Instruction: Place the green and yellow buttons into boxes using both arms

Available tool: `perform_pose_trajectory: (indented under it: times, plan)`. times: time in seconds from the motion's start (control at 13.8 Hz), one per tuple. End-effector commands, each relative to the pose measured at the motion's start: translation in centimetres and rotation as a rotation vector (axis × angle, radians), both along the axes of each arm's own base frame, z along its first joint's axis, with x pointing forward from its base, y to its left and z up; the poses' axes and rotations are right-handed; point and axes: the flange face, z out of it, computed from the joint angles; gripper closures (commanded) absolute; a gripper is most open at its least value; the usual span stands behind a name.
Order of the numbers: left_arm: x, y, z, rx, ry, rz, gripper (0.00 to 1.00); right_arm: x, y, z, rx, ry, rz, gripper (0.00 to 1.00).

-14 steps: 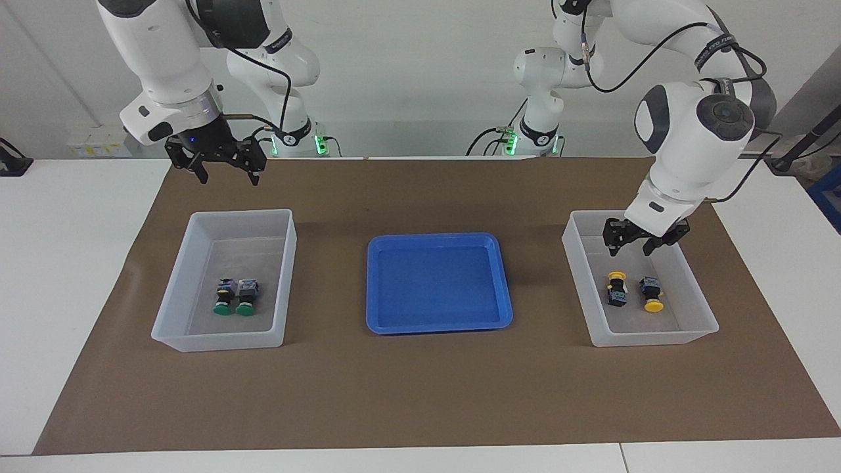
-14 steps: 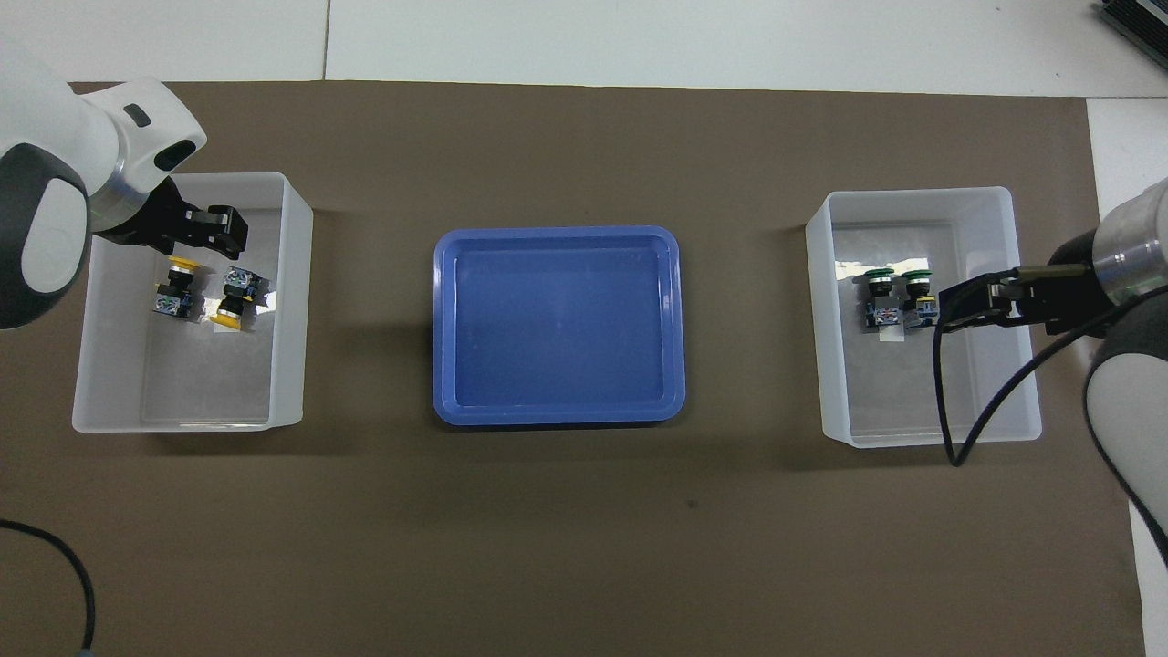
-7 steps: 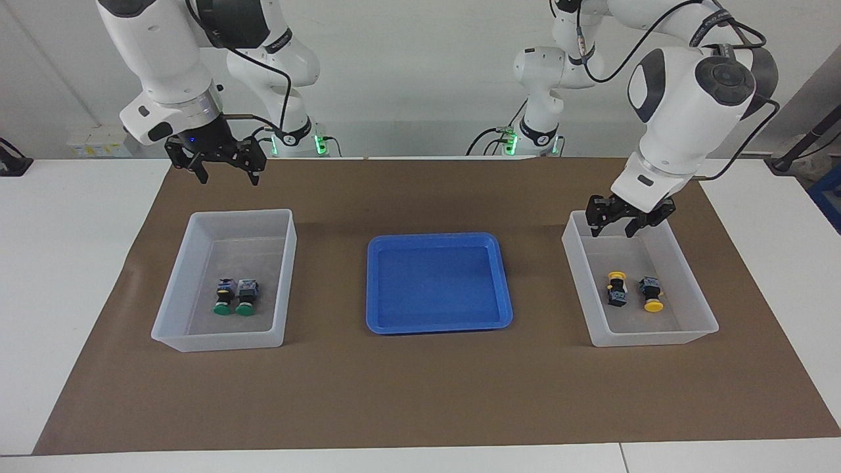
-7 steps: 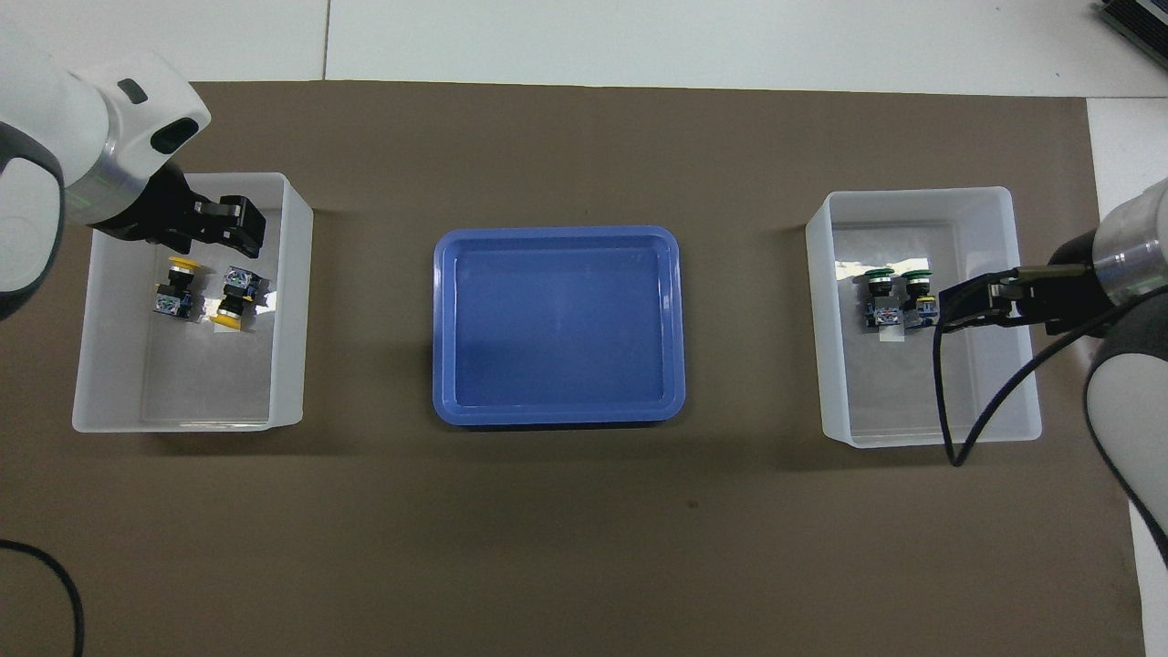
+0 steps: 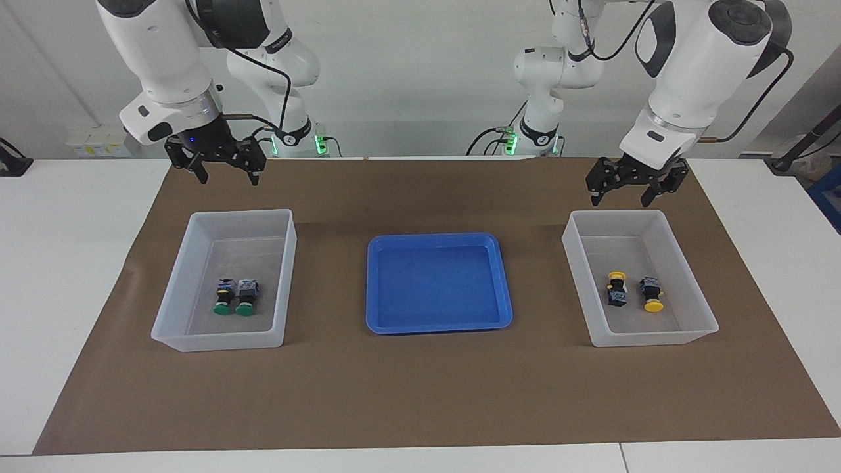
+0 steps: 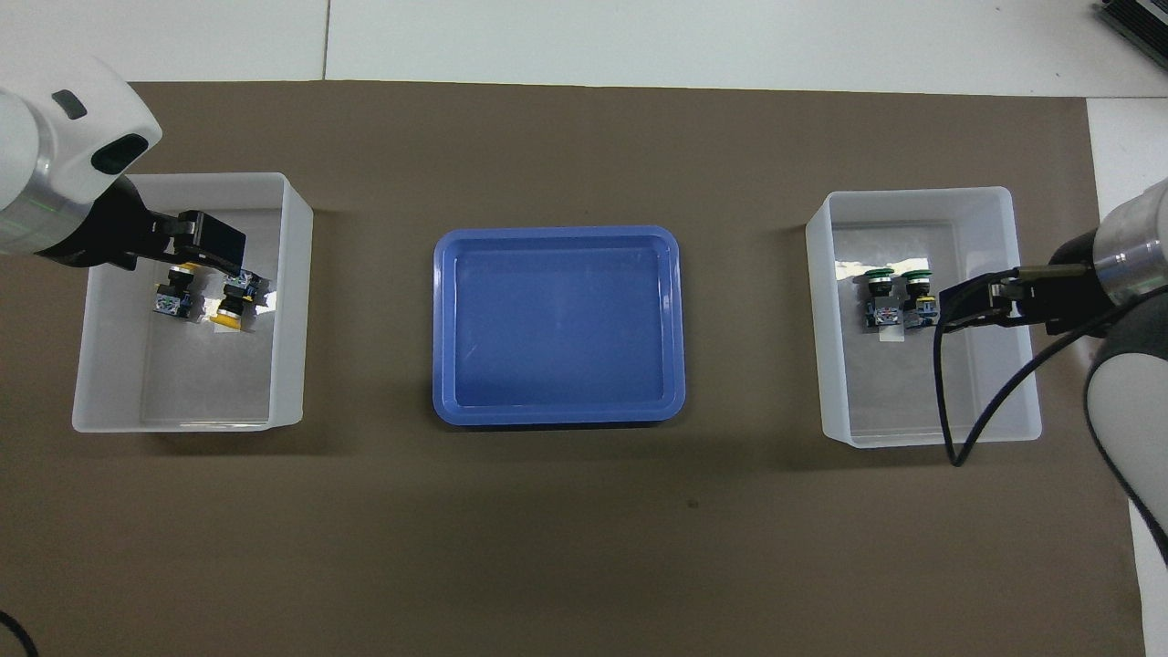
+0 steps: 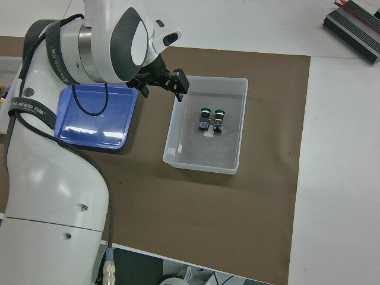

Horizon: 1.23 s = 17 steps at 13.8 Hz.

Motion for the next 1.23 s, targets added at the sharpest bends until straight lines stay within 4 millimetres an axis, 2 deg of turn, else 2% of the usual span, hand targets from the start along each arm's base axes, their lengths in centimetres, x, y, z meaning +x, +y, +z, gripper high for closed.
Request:
perform_pose_trajectory:
  times: [0.0,1.16]
  plan:
    - [-0.86,0.57,-0.14,-0.009,0.006,0.005,0.00,-0.33,-0.31,0.22,0.020,-0.014,0.011,0.00]
    - [-1.09,0.33,0.33,-0.011,0.000,0.056,0.00,-0.39,-0.22,0.10,0.020,-0.013,0.012,0.00]
